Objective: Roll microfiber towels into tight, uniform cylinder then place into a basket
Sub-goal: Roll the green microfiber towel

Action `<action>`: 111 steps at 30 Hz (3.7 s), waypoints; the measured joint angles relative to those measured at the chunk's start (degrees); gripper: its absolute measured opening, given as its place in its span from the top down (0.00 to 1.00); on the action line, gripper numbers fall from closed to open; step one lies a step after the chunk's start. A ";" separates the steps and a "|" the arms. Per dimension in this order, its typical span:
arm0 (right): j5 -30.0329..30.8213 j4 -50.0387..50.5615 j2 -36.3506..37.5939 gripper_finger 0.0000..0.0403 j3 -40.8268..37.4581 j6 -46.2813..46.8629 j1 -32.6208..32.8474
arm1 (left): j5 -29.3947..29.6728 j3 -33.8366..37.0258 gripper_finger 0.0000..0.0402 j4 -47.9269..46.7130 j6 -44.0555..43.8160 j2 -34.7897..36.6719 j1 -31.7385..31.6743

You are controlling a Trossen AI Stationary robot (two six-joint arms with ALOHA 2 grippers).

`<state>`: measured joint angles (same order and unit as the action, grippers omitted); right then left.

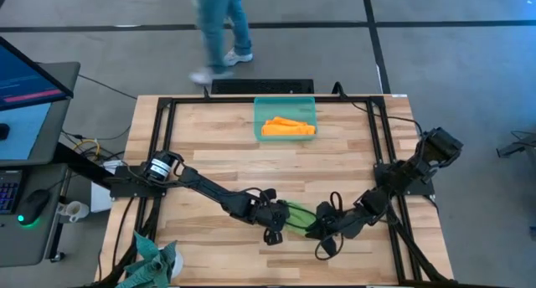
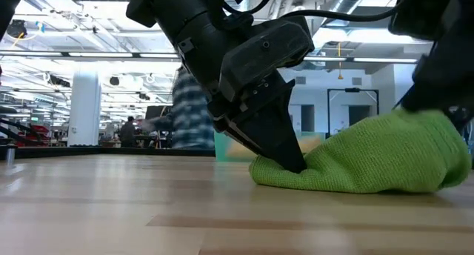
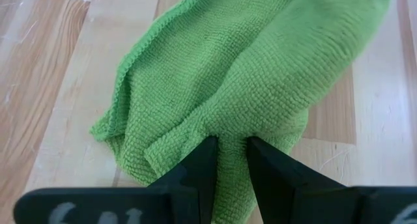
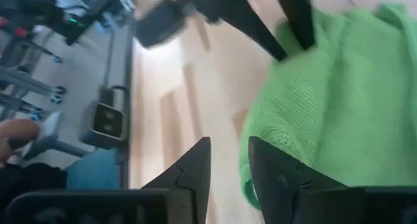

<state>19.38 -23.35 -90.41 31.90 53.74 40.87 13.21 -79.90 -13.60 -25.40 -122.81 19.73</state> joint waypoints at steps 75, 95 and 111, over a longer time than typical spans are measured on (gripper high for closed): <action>4.24 13.85 -10.89 0.70 6.42 11.26 1.02 | 0.59 0.02 0.79 1.50 1.98 1.02 -0.62; 4.00 14.55 -10.67 0.70 6.21 7.99 3.29 | -9.56 -2.24 0.57 -3.40 5.89 1.47 -1.89; 3.23 14.82 -10.60 0.70 6.21 7.21 3.40 | 0.99 -5.24 0.58 1.26 28.65 3.80 5.25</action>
<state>22.61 -8.53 -101.01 38.11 60.95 44.27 14.20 -85.14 -12.34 3.24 -119.02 24.98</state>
